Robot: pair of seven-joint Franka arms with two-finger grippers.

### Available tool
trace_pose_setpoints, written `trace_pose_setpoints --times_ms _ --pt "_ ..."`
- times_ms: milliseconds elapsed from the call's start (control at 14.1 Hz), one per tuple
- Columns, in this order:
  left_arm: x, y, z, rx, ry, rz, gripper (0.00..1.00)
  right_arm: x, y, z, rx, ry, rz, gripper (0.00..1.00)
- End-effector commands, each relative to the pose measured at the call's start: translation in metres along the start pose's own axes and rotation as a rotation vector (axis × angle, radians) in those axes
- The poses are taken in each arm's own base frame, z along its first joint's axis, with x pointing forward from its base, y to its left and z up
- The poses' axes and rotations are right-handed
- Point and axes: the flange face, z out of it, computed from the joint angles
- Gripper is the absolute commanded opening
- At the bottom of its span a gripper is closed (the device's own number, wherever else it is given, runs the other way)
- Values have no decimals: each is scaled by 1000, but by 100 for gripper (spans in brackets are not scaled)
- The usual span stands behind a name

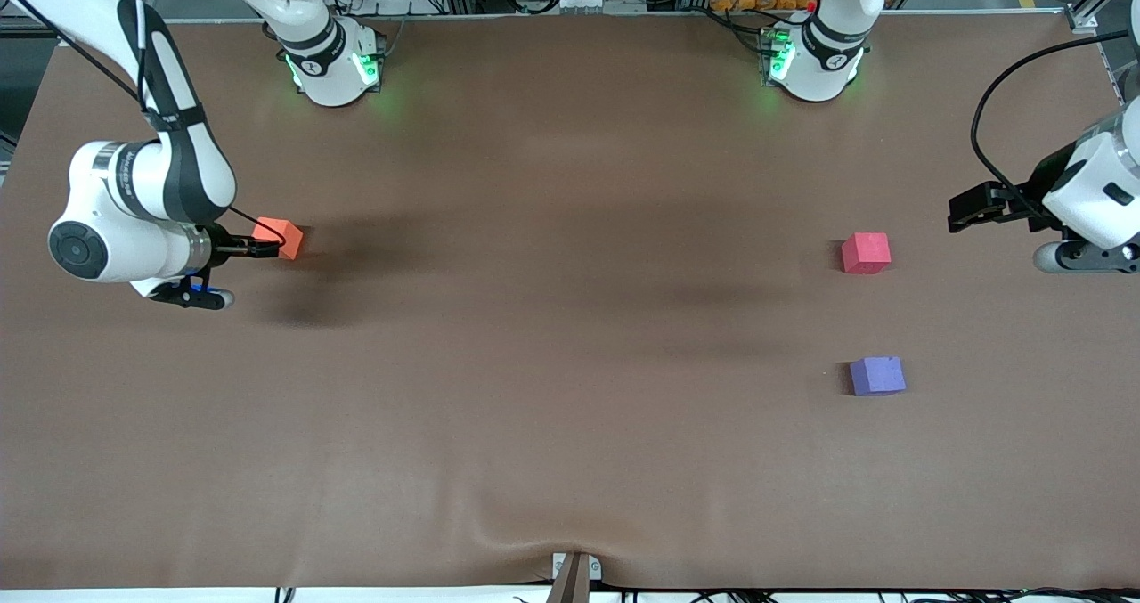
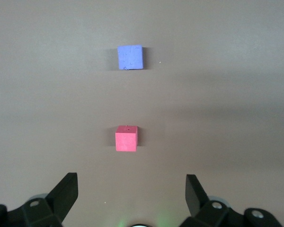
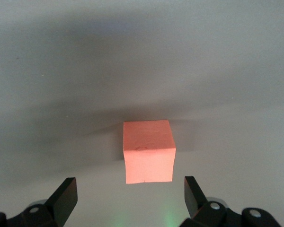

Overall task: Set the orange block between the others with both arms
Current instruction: 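Reach the open right gripper down to the orange cube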

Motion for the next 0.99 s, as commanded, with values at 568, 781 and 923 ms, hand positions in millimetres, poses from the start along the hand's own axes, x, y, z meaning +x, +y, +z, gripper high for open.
trace_pose_setpoints --times_ms 568,781,923 --pt "5 1 1 22 9 7 100 -5 23 67 28 -37 6 100" --pt "4 0 1 24 9 13 100 1 22 82 28 -49 4 100" --pt "4 2 1 23 7 8 100 4 22 91 29 -49 -4 100"
